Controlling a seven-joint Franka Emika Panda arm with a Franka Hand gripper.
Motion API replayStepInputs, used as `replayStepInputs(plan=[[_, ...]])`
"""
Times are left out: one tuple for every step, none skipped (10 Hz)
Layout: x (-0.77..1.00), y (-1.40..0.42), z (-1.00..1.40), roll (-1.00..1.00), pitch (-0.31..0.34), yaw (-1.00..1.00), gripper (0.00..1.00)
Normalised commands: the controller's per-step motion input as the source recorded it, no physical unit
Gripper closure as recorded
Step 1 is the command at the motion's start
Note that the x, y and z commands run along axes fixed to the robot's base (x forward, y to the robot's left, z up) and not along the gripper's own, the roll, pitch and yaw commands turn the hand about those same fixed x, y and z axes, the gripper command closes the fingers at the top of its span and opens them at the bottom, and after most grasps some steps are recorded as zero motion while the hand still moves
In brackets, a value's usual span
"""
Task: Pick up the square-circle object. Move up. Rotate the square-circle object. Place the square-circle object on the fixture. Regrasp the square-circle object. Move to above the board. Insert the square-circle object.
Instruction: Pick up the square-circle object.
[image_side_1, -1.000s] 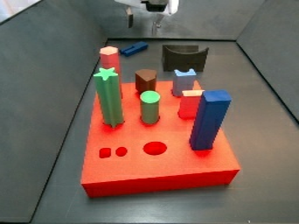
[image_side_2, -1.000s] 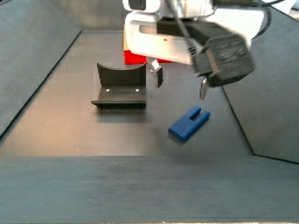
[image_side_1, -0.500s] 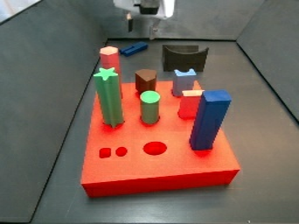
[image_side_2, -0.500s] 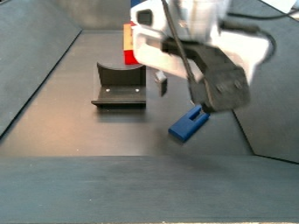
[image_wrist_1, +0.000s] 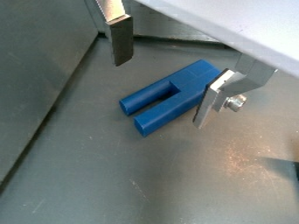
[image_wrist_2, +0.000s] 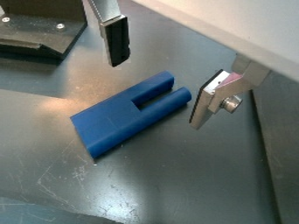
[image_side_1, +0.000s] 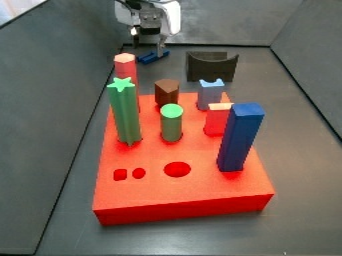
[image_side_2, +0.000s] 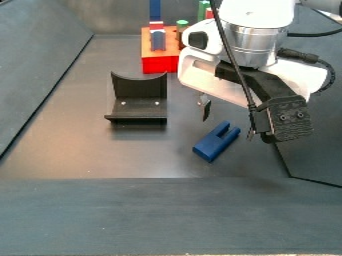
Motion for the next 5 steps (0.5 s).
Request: replayStepInputs(plan=[[0.00,0.00,-0.46,-0.29,-0.207,0.00,0.00],[0.07,0.00,-0.32,-0.35,-0.257,-0.04,0.00],[0.09,-0.01,-0.27,-0.37,-0.280,-0.06,0.00],[0.17,-0.05,-0.27,-0.39,-0.260,-0.13,0.00],[0.26,-0.05,-0.31,-0.37,-0.259,-0.16,0.00]])
